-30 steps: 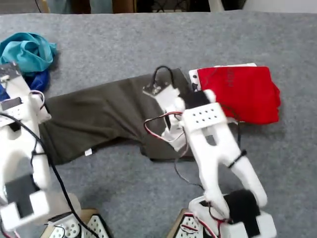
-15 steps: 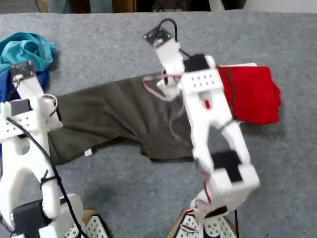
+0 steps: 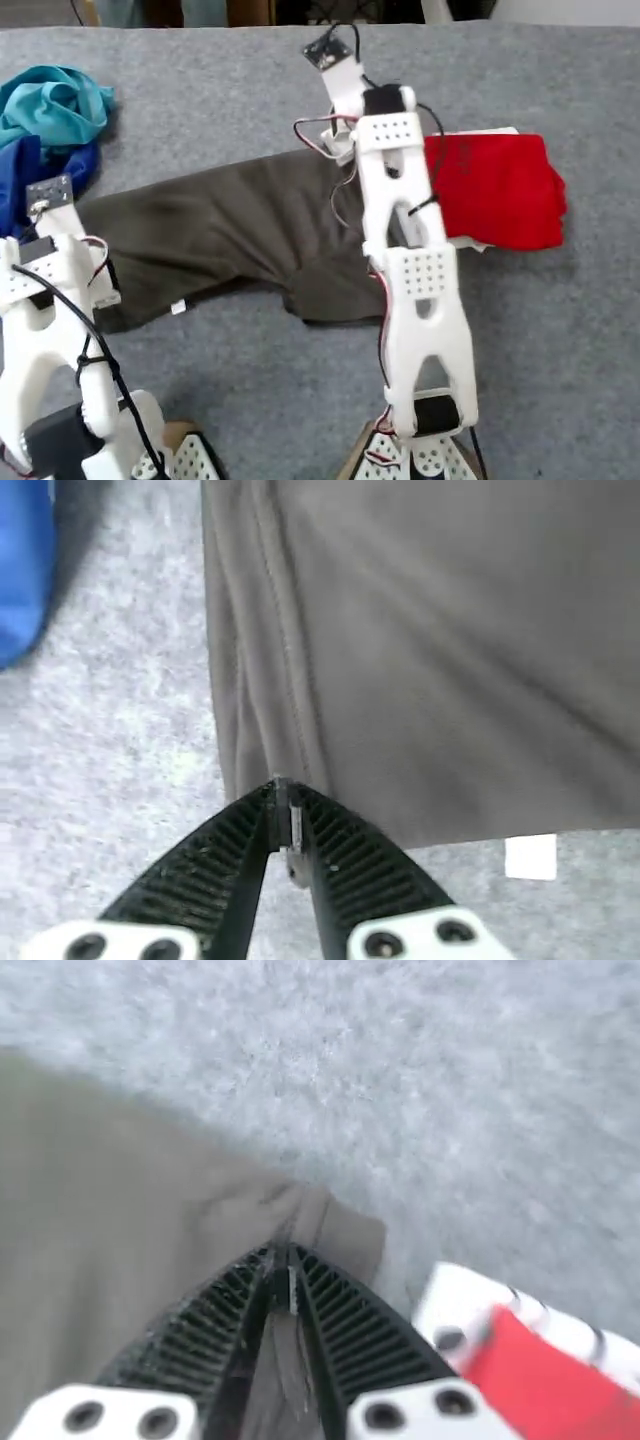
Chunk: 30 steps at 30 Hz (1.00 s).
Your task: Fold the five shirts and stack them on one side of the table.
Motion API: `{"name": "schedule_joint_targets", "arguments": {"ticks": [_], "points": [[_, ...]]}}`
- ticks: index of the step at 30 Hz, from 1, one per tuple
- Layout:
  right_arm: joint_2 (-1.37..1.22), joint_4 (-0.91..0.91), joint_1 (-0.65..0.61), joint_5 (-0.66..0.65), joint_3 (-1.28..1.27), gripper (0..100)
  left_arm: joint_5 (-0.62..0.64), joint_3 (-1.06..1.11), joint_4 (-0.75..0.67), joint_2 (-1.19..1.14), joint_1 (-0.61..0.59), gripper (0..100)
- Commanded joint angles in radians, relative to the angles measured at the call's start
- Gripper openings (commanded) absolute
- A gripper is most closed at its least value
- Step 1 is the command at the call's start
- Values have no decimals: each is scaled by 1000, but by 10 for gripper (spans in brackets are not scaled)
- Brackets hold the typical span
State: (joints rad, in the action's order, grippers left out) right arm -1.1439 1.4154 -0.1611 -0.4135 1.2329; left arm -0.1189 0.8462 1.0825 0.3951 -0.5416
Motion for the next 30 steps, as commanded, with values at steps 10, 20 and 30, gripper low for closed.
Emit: {"name": "schedule_joint_targets", "arguments": {"ticks": [10,20,30], "points": [[-271,29,12,-2,423,15,-158,111,-157,20,-39,29],[-268,63,12,-6,424,15,-232,-15,-146,31,-245,29],[-271,63,6,-6,424,15,41,-254,181,44,177,30]]}}
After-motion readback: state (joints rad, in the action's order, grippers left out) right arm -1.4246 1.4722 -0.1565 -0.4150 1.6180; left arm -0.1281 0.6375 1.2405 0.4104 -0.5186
